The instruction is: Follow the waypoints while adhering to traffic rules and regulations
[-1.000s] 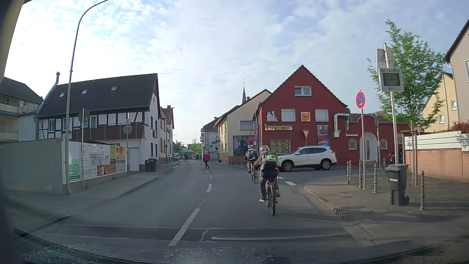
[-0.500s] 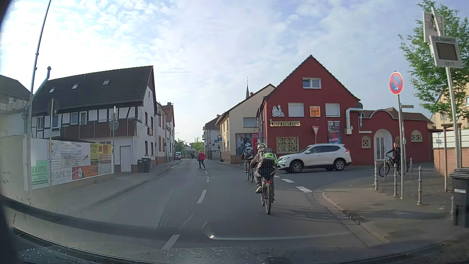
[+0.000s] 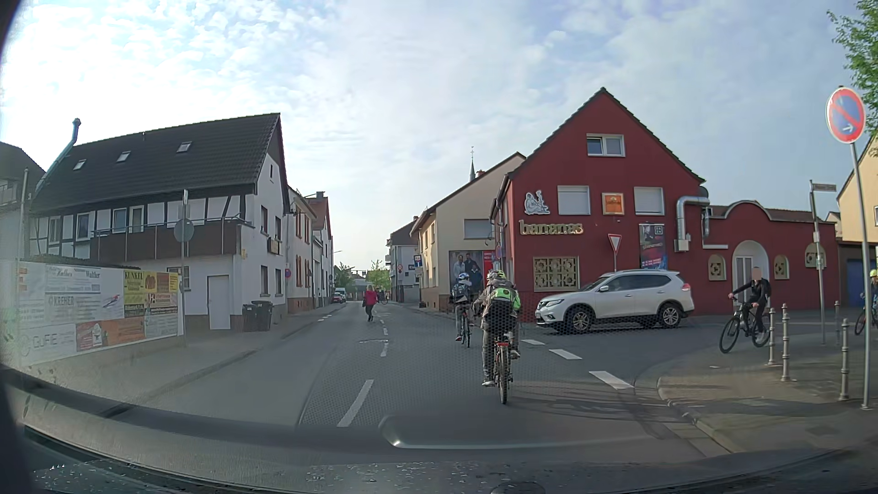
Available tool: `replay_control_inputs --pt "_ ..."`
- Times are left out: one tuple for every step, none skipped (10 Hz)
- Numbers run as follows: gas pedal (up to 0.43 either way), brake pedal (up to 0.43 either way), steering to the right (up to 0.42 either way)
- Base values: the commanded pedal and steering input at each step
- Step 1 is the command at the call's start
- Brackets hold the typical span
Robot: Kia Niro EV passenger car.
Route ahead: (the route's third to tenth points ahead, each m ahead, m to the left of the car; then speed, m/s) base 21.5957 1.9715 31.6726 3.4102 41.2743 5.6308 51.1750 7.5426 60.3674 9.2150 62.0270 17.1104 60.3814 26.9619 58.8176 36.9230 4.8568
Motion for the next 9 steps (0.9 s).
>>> replay_control_inputs --pt "0.047 0.0 -0.035" --pt "0.047 0.0 -0.036" --pt "0.047 0.0 -0.037" --pt "0.047 0.0 -0.037" --pt "0.047 0.0 -0.038" --pt "0.047 0.0 -0.038" --pt "0.047 0.0 -0.037" --pt "0.047 0.0 -0.034" --pt "0.047 0.0 -0.032"
